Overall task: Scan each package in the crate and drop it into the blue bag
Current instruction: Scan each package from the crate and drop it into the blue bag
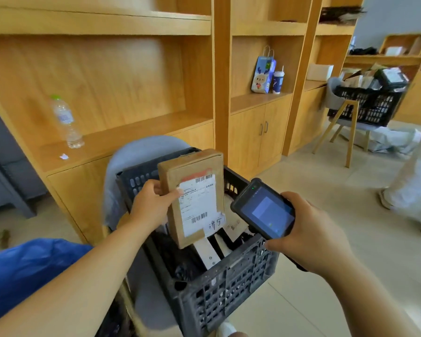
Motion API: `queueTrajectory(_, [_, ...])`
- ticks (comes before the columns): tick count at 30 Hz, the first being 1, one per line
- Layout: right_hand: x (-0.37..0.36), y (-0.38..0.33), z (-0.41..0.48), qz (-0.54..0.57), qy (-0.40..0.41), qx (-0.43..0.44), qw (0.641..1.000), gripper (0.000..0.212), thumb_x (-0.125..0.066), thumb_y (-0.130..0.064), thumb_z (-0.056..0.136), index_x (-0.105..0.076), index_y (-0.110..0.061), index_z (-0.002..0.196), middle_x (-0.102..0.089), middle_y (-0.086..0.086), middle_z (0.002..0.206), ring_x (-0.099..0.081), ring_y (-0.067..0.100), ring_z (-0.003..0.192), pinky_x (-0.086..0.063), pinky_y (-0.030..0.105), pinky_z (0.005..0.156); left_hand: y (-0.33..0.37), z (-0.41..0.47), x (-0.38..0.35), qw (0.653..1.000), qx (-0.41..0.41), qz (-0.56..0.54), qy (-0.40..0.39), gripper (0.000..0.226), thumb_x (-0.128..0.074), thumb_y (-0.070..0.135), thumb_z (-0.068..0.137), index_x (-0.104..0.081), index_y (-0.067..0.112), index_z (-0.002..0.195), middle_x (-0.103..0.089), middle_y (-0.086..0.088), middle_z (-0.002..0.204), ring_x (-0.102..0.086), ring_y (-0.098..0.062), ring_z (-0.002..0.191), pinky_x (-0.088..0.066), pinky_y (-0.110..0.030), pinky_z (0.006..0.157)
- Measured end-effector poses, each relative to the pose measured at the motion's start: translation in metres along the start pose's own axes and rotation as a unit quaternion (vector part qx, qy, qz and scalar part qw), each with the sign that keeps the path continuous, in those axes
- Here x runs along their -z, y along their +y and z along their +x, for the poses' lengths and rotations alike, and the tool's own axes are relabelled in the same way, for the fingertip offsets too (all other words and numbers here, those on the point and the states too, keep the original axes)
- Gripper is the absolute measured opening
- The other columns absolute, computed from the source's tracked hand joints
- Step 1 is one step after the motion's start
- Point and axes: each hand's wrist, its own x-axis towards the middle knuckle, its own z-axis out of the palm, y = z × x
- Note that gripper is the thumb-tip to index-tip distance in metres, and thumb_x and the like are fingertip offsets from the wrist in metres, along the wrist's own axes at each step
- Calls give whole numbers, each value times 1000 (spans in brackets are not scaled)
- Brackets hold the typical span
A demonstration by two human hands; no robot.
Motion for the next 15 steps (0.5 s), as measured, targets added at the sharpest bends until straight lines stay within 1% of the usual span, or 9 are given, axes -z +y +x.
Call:
queueTrajectory(2, [3, -7, -7, -12, -9, 5, 1000, 89, -78, -48, 49, -35, -37, 126, -46, -16, 89, -50, 7, 72, -47, 27, 52, 0, -7, 10, 998, 23, -51, 17, 34, -77, 44, 74, -56, 26, 93, -68, 4, 92, -66, -19, 88, -55, -47, 81])
queueTrajectory(4, [4, -14, -13, -31, -22, 9, 999, 93, -78, -50, 51, -33, -35, 131, -46, -14, 94, -51, 11, 78, -47, 28, 56, 1, -16, 19, 995, 31, -90, 32, 33, -79, 43, 73, -56, 28, 91, -68, 2, 90, -68, -21, 85, -56, -51, 81])
queueTrajectory(7, [5, -23, -20, -74, -52, 22, 996, 98, -78, -52, 53, -29, -32, 136, -44, -13, 98, -51, 13, 82, -47, 28, 58, 1, -28, 28, 992, 29, -112, 57, 35, -80, 42, 72, -52, 31, 91, -67, 2, 90, -69, -21, 83, -57, -51, 77])
queueTrajectory(9, [6, -29, -23, -108, -79, 30, 991, 98, -77, -53, 54, -28, -31, 136, -46, -11, 97, -52, 14, 82, -48, 29, 61, 2, -35, 33, 989, 32, -127, 70, 38, -80, 39, 73, -52, 27, 95, -68, 0, 92, -69, -22, 83, -57, -52, 76])
queueTrajectory(11, [6, -34, -25, -137, -100, 37, 985, 94, -76, -53, 55, -30, -30, 134, -49, -9, 96, -53, 15, 81, -48, 30, 62, 3, -41, 35, 987, 29, -133, 82, 37, -80, 36, 73, -52, 25, 95, -68, 1, 90, -69, -19, 81, -58, -51, 74])
queueTrajectory(15, [4, -42, -27, -180, -132, 51, 973, 89, -77, -53, 56, -33, -30, 130, -48, -9, 94, -51, 15, 78, -40, 28, 59, 9, -48, 38, 984, 20, -150, 96, 36, -80, 32, 74, -49, 25, 92, -67, 1, 88, -68, -16, 79, -59, -50, 74])
